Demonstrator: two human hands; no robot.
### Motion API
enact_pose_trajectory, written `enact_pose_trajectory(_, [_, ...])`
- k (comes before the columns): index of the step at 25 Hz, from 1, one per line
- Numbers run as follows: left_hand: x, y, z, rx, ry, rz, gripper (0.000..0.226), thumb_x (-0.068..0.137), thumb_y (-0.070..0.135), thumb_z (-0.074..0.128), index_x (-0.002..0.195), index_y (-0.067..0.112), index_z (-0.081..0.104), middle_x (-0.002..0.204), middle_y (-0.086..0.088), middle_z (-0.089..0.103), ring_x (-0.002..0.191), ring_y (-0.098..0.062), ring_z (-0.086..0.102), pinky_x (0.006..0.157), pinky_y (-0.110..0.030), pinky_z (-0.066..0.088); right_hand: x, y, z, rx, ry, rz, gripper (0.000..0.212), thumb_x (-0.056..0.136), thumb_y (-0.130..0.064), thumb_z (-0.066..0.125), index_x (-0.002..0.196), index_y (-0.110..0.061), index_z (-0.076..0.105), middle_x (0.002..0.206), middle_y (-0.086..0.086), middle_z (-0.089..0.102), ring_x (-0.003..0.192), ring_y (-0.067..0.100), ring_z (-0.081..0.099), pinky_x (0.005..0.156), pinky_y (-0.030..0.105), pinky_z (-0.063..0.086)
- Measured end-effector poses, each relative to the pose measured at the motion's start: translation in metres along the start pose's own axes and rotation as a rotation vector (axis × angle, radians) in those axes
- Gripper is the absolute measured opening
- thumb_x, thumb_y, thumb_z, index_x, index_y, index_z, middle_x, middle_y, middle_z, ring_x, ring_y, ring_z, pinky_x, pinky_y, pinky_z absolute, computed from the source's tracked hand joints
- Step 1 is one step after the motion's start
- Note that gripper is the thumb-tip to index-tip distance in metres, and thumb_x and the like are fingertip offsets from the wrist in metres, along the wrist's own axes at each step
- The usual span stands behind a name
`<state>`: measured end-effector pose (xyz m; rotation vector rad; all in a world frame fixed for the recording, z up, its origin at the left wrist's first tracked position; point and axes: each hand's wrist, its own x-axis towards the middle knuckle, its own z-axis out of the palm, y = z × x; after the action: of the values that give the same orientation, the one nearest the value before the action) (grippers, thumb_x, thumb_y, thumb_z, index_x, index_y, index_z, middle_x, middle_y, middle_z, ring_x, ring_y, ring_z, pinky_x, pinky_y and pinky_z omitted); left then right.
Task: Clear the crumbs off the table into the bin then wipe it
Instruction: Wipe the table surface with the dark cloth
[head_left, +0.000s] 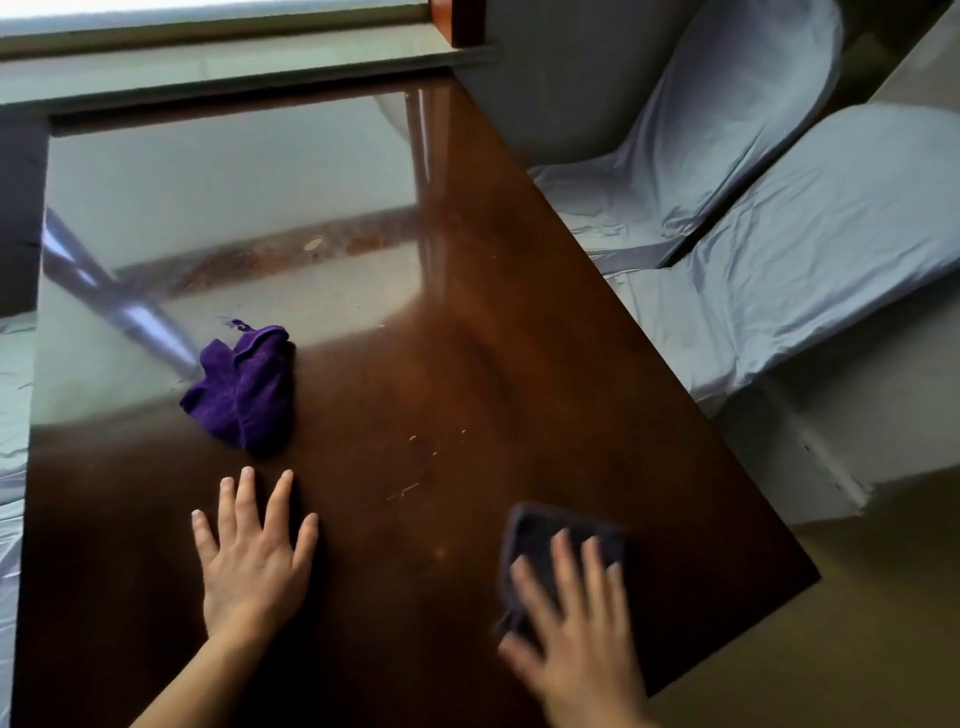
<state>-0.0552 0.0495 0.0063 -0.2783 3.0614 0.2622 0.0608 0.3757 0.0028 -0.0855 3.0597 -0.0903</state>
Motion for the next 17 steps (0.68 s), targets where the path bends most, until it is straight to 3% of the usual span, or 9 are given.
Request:
enact_pose_trajectory(2, [0.0,-0.002,0.0,0.008,0.002,0.005,0.061,0.093,0.054,0.033,0.148,0.028,0.027,0.159,-0.014,0.016,0.148,-0.026,0.0,0.117,-0.053,-0.003,-0.042,-0.028,0.016,-0.058,0.027,-0.245,0.06,0.092,-0.062,0.046,0.148,-0.041,0.038,0.158,0.014,0.031,0.147,0.044,0.023,0.101,0.058,0.038])
enact_pose_trajectory(4, [0.0,-0.002,0.0,0.011,-0.002,0.006,0.066,0.088,0.058,0.025,0.148,0.029,0.026,0.16,-0.013,0.016,0.148,-0.025,-0.001,0.117,-0.052,-0.004,-0.045,-0.006,0.014,0.009,0.023,-0.286,0.058,0.093,-0.064,0.042,0.146,-0.041,0.041,0.159,0.013,0.029,0.147,0.041,0.024,0.101,0.055,0.038])
enact_pose_trajectory(7, [0.002,-0.002,0.003,0.026,0.004,0.005,0.068,0.087,0.06,0.022,0.148,0.029,0.026,0.16,-0.013,0.016,0.148,-0.025,0.0,0.117,-0.053,-0.003,-0.007,0.081,-0.013,0.033,0.021,0.181,0.072,0.092,-0.072,0.022,0.147,-0.03,0.044,0.159,0.019,0.03,0.146,0.045,0.024,0.11,0.062,0.031])
enact_pose_trajectory(9, [0.003,-0.004,0.006,0.022,0.006,0.011,0.068,0.087,0.06,0.022,0.148,0.029,0.026,0.159,-0.014,0.016,0.148,-0.026,0.001,0.117,-0.054,-0.002,0.023,0.115,-0.039,0.094,-0.065,0.543,0.087,0.084,-0.079,0.0,0.153,-0.034,0.029,0.165,0.015,0.013,0.15,0.043,0.012,0.116,0.061,0.019])
enact_pose_trajectory(10, [0.003,-0.005,0.006,0.019,0.01,0.012,0.068,0.087,0.061,0.022,0.147,0.029,0.026,0.159,-0.014,0.017,0.148,-0.027,0.001,0.117,-0.055,-0.002,0.03,0.107,-0.042,0.099,-0.085,0.613,0.088,0.082,-0.08,-0.002,0.154,-0.036,0.024,0.166,0.013,0.009,0.151,0.042,0.008,0.117,0.061,0.016])
enact_pose_trajectory(12, [0.002,-0.007,0.007,0.017,0.004,0.005,0.067,0.088,0.061,0.021,0.147,0.03,0.025,0.159,-0.014,0.016,0.148,-0.027,0.0,0.117,-0.056,-0.001,0.026,0.055,-0.028,0.071,-0.029,0.475,0.078,0.088,-0.075,0.019,0.152,-0.033,0.034,0.163,0.018,0.02,0.148,0.048,0.016,0.115,0.065,0.019])
enact_pose_trajectory(15, [0.002,-0.008,0.008,0.032,0.005,0.012,0.066,0.089,0.06,0.021,0.147,0.03,0.023,0.16,-0.013,0.015,0.148,-0.027,-0.001,0.117,-0.055,-0.002,-0.022,-0.075,0.01,0.024,0.025,-0.124,0.071,0.085,-0.068,0.051,0.149,-0.04,0.037,0.158,0.019,0.034,0.146,0.049,0.021,0.106,0.067,0.031])
enact_pose_trajectory(17, [0.003,-0.01,0.008,0.015,0.001,0.021,0.065,0.089,0.06,0.022,0.147,0.031,0.024,0.159,-0.013,0.016,0.148,-0.027,0.0,0.117,-0.055,-0.002,-0.051,-0.146,0.027,0.034,0.037,-0.407,0.061,0.09,-0.061,0.053,0.147,-0.048,0.035,0.157,0.008,0.039,0.145,0.043,0.028,0.1,0.057,0.041])
